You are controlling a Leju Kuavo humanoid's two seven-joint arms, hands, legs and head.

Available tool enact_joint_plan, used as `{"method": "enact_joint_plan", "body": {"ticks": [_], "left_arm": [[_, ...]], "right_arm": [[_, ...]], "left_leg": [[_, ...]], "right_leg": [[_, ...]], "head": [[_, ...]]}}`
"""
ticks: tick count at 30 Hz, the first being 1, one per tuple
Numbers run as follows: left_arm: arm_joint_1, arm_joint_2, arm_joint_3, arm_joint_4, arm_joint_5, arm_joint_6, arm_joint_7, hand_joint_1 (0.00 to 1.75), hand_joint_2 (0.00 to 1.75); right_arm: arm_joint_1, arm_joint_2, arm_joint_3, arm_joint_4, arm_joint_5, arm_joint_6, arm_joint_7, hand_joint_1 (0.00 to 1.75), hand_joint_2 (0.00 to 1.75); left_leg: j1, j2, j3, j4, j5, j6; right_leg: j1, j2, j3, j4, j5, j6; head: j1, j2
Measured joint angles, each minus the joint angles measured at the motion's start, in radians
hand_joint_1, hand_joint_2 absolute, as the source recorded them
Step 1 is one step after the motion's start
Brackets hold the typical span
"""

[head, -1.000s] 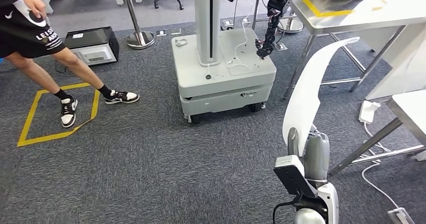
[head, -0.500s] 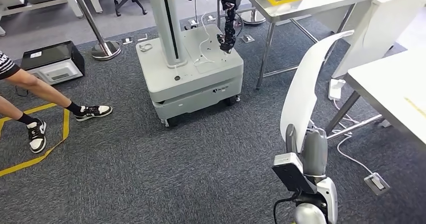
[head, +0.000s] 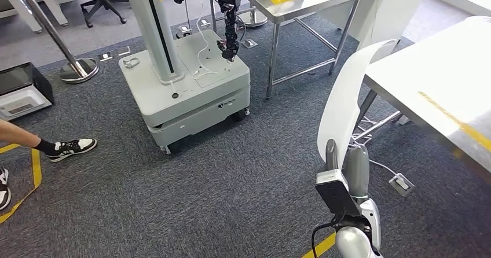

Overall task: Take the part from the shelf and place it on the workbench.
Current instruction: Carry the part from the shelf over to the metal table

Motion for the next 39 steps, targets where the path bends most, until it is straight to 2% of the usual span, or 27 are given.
{"method": "enact_joint_plan", "body": {"ticks": [1,3,4,5,6,7,9,10,12,13,15,17,18,19,20,21,22,24,26,28,30,32,34,35,36,37,39], "left_arm": [[0.002,0.001,0.000,0.000,-0.001,0.000,0.000,0.00,1.75],[0.006,0.002,0.000,0.000,0.002,0.000,0.000,0.00,1.75],[0.006,0.002,0.000,0.000,0.003,0.000,0.000,0.00,1.75],[0.006,0.002,0.000,0.000,0.005,0.000,0.000,0.00,1.75],[0.005,0.001,0.000,0.000,0.006,0.000,0.000,0.00,1.75],[0.004,0.000,0.000,0.000,0.006,0.000,0.000,0.00,1.75],[0.003,-0.002,0.000,0.000,0.005,0.000,-0.001,0.00,1.75],[0.002,-0.002,0.000,0.000,0.004,0.000,-0.001,0.00,1.75],[-0.001,-0.003,0.000,0.000,0.003,0.000,-0.001,0.00,1.75],[-0.002,-0.004,0.000,-0.001,0.002,0.000,0.000,0.00,1.75],[-0.003,-0.005,0.000,-0.001,0.001,0.000,0.000,0.00,1.75],[-0.001,-0.007,0.000,0.000,0.000,0.000,0.000,0.00,1.75],[0.001,-0.007,0.000,0.000,0.000,0.000,-0.001,0.00,1.75],[0.002,-0.007,0.000,0.001,0.001,0.000,-0.001,0.00,1.75],[0.003,-0.007,0.000,0.001,0.002,0.000,0.000,0.00,1.75],[0.004,-0.006,0.000,0.001,0.002,0.000,0.000,0.00,1.75],[0.004,-0.006,0.000,0.001,0.003,0.000,0.001,0.00,1.75],[0.004,-0.006,0.000,0.002,0.003,0.000,0.000,0.00,1.75],[0.004,-0.006,0.000,0.003,0.005,0.000,-0.002,0.00,1.75],[0.003,-0.006,0.001,0.003,0.006,0.000,-0.001,0.00,1.75],[0.004,-0.006,0.001,0.003,0.006,0.000,0.000,0.00,1.75],[0.006,-0.005,0.001,0.004,0.006,0.000,0.000,0.00,1.75],[0.007,-0.005,0.002,0.004,0.006,0.000,-0.001,0.00,1.75],[0.008,-0.005,0.002,0.005,0.006,0.000,0.000,0.00,1.75],[0.008,-0.006,0.002,0.005,0.006,0.000,0.000,0.00,1.75],[0.007,-0.006,0.002,0.005,0.006,0.000,0.000,0.00,1.75],[0.005,-0.007,0.002,0.005,0.006,0.000,-0.001,0.00,1.75]], "right_arm": [[0.003,-0.004,0.001,0.000,0.001,-0.003,0.002,1.75,0.00],[0.013,-0.010,0.003,0.000,0.005,-0.004,0.007,1.75,0.00],[0.019,-0.012,0.003,0.000,0.009,-0.005,0.010,1.75,0.00],[0.023,-0.014,0.004,0.000,0.013,-0.005,0.011,1.75,0.00],[0.025,-0.016,0.004,0.000,0.016,-0.005,0.012,1.75,0.00],[0.026,-0.017,0.004,0.000,0.018,-0.006,0.012,1.75,0.00],[0.027,-0.018,0.005,0.000,0.019,-0.007,0.012,1.75,0.00],[0.027,-0.019,0.005,0.000,0.018,-0.008,0.011,1.75,0.00],[0.031,-0.025,0.005,0.000,0.013,-0.009,0.010,1.75,0.00],[0.033,-0.028,0.005,0.000,0.010,-0.009,0.009,1.75,0.00],[0.033,-0.033,0.005,-0.001,0.003,-0.008,0.008,1.75,0.00],[0.029,-0.033,0.005,-0.001,0.000,-0.007,0.008,1.75,0.00],[0.027,-0.033,0.005,-0.001,-0.001,-0.007,0.008,1.75,0.00],[0.026,-0.033,0.005,0.000,-0.002,-0.006,0.008,1.75,0.00],[0.024,-0.033,0.006,0.000,-0.002,-0.005,0.008,1.75,0.00],[0.021,-0.033,0.006,0.000,-0.003,-0.005,0.008,1.75,0.00],[0.019,-0.033,0.006,0.000,-0.003,-0.005,0.008,1.75,0.00],[0.013,-0.033,0.008,0.000,-0.003,-0.005,0.008,1.75,0.00],[0.009,-0.033,0.008,0.000,-0.004,-0.005,0.008,1.75,0.00],[0.011,-0.034,0.008,0.000,-0.005,-0.005,0.008,1.75,0.00],[0.011,-0.035,0.009,0.002,-0.005,-0.005,0.007,1.75,0.00],[0.004,-0.036,0.010,0.006,-0.001,-0.004,0.007,1.75,0.00],[0.001,-0.035,0.010,0.012,0.006,-0.002,0.008,1.75,0.00],[0.001,-0.035,0.011,0.014,0.009,-0.001,0.008,1.75,0.00],[0.001,-0.035,0.011,0.016,0.011,0.000,0.009,1.75,0.00],[0.000,-0.035,0.011,0.018,0.013,0.000,0.010,1.75,0.00],[-0.003,-0.034,0.011,0.018,0.015,0.000,0.010,1.75,0.00]], "left_leg": [[-0.002,0.013,-0.001,-0.001,0.001,0.004],[-0.005,0.041,-0.005,0.001,0.000,0.009],[-0.006,0.055,-0.006,0.002,-0.001,0.009],[-0.006,0.068,-0.008,0.004,-0.002,0.009],[-0.006,0.080,-0.008,0.007,-0.004,0.008],[-0.006,0.092,-0.008,0.012,-0.007,0.005],[-0.011,0.112,-0.010,0.022,-0.016,-0.004],[-0.013,0.120,-0.010,0.026,-0.020,-0.009],[-0.013,0.135,-0.003,0.025,-0.024,-0.019],[-0.011,0.133,-0.002,0.027,-0.027,-0.026],[-0.007,0.095,-0.017,0.070,-0.059,-0.038],[-0.004,0.048,-0.067,0.183,-0.123,-0.046],[-0.003,0.039,-0.094,0.245,-0.148,-0.048],[-0.002,0.036,-0.113,0.286,-0.157,-0.049],[-0.002,0.034,-0.117,0.292,-0.147,-0.049],[0.000,0.031,-0.104,0.260,-0.117,-0.048],[0.002,0.021,-0.076,0.197,-0.078,-0.047],[0.005,-0.018,-0.023,0.075,-0.030,-0.045],[0.003,-0.038,-0.006,0.034,-0.025,-0.038],[0.002,-0.019,-0.005,0.026,-0.017,-0.024],[0.004,0.005,-0.005,0.016,-0.007,-0.006],[0.000,0.029,-0.009,0.011,-0.002,0.003],[-0.004,0.055,-0.015,0.014,-0.001,0.006],[-0.006,0.068,-0.017,0.016,-0.002,0.007],[-0.007,0.081,-0.018,0.018,-0.002,0.007],[-0.007,0.092,-0.018,0.020,-0.003,0.007],[-0.009,0.111,-0.018,0.026,-0.007,0.002]], "right_leg": [[0.001,-0.030,-0.026,0.057,-0.033,0.002],[0.001,-0.054,-0.086,0.187,-0.093,0.008],[0.000,-0.056,-0.100,0.222,-0.101,0.010],[0.000,-0.059,-0.095,0.219,-0.091,0.011],[0.000,-0.066,-0.068,0.174,-0.066,0.012],[0.000,-0.081,-0.025,0.102,-0.037,0.011],[0.003,-0.110,0.041,-0.013,-0.002,0.003],[0.005,-0.117,0.054,-0.039,0.001,-0.003],[0.008,-0.102,0.052,-0.043,0.002,-0.016],[0.006,-0.093,0.052,-0.046,0.005,-0.022],[0.001,-0.077,0.052,-0.051,0.013,-0.033],[-0.002,-0.060,0.051,-0.053,0.017,-0.038],[-0.002,-0.050,0.049,-0.052,0.017,-0.039],[-0.002,-0.039,0.049,-0.051,0.017,-0.039],[-0.002,-0.028,0.049,-0.050,0.018,-0.039],[-0.003,-0.016,0.049,-0.048,0.018,-0.038],[-0.004,-0.004,0.049,-0.047,0.018,-0.036],[-0.005,0.017,0.046,-0.043,0.019,-0.026],[-0.006,0.037,0.038,-0.045,0.025,-0.010],[-0.009,0.052,0.032,-0.050,0.034,0.007],[-0.007,0.018,0.013,-0.020,0.012,0.015],[-0.003,-0.037,-0.038,0.088,-0.050,0.017],[-0.003,-0.055,-0.091,0.208,-0.099,0.018],[-0.002,-0.058,-0.096,0.227,-0.099,0.017],[-0.002,-0.062,-0.078,0.205,-0.081,0.016],[-0.001,-0.071,-0.042,0.147,-0.053,0.013],[0.005,-0.107,0.036,0.011,-0.010,0.003]], "head": [[0.001,0.000],[0.002,0.000],[0.002,0.000],[0.002,0.000],[0.002,0.000],[0.002,0.000],[0.001,0.000],[0.001,0.000],[0.001,0.000],[0.001,0.000],[0.001,0.000],[0.000,0.000],[0.000,0.000],[0.000,0.000],[0.000,0.000],[0.000,0.000],[0.000,0.000],[0.000,0.000],[0.000,0.000],[0.000,0.000],[0.002,0.000],[0.005,0.000],[0.005,0.000],[0.005,0.000],[0.005,0.000],[0.005,0.000],[0.005,0.000]]}}
